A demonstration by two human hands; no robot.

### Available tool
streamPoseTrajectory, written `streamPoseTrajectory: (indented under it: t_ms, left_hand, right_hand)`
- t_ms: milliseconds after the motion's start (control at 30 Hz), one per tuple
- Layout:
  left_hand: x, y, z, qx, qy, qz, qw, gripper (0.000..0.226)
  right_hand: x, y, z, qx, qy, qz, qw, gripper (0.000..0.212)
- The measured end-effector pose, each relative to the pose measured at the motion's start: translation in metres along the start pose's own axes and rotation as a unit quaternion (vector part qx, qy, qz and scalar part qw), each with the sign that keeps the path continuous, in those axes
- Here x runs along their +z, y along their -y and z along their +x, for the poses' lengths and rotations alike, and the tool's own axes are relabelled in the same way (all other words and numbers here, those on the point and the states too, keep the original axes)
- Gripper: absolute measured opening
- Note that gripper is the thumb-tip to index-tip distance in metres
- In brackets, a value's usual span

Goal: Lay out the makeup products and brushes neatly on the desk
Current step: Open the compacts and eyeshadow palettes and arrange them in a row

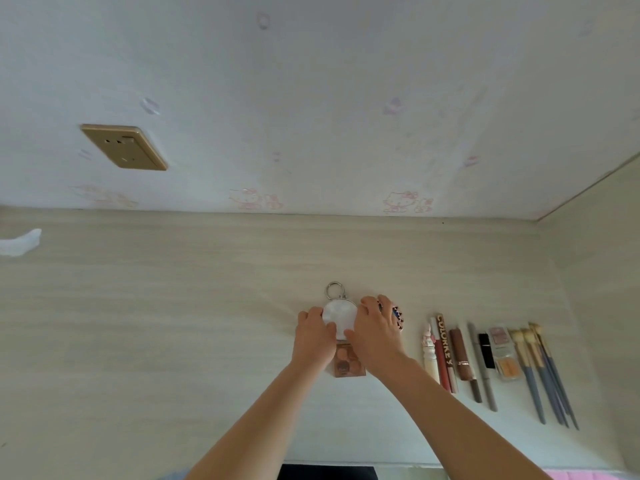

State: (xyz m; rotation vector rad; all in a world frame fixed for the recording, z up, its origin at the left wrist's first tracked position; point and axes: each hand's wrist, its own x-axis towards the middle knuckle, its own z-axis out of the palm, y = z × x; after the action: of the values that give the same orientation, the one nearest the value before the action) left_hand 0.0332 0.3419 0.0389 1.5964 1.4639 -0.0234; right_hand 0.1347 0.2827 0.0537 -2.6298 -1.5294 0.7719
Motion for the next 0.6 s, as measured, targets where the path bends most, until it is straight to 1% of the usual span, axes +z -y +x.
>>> streamPoseTrajectory:
  t_ms: [100,200,300,400,500,567,600]
  left_hand:
    - [0.001,0.000,0.002,-0.028,-0.009,-0.047,0.998,0.018]
    - [0.000,-0.004,0.001,-0.065,-0.021,-0.102,0.993,0.009]
    - [-0.002,-0.009,0.000,-0.077,-0.030,-0.150,0.985,0.018]
    - [0.000,-0.005,0.000,-0.068,-0.025,-0.188,0.979,0.031]
    - [-0.007,-0.007,-0.005,-0.071,-0.030,-0.248,0.966,0.028]
    - [-0.018,-0.015,-0.016,-0.046,-0.043,-0.298,0.952,0.028]
    - [-0.023,-0.018,-0.022,-0.038,-0.051,-0.329,0.942,0.024]
  right_hand:
    - [-0.001,-0.001,0.000,-0.009,-0.017,0.020,1.000,0.054]
    - [-0.003,-0.002,0.000,-0.011,-0.047,0.063,0.997,0.044]
    - [-0.012,0.000,-0.002,0.003,-0.068,0.143,0.987,0.025]
    - [-0.024,0.002,-0.006,0.010,-0.047,0.207,0.977,0.021]
    - [-0.029,0.000,-0.007,0.006,-0.039,0.249,0.968,0.020]
    - [-0.036,0.000,-0.010,0.011,-0.039,0.307,0.951,0.021]
    - [-0.041,0.001,-0.012,0.012,-0.039,0.339,0.940,0.021]
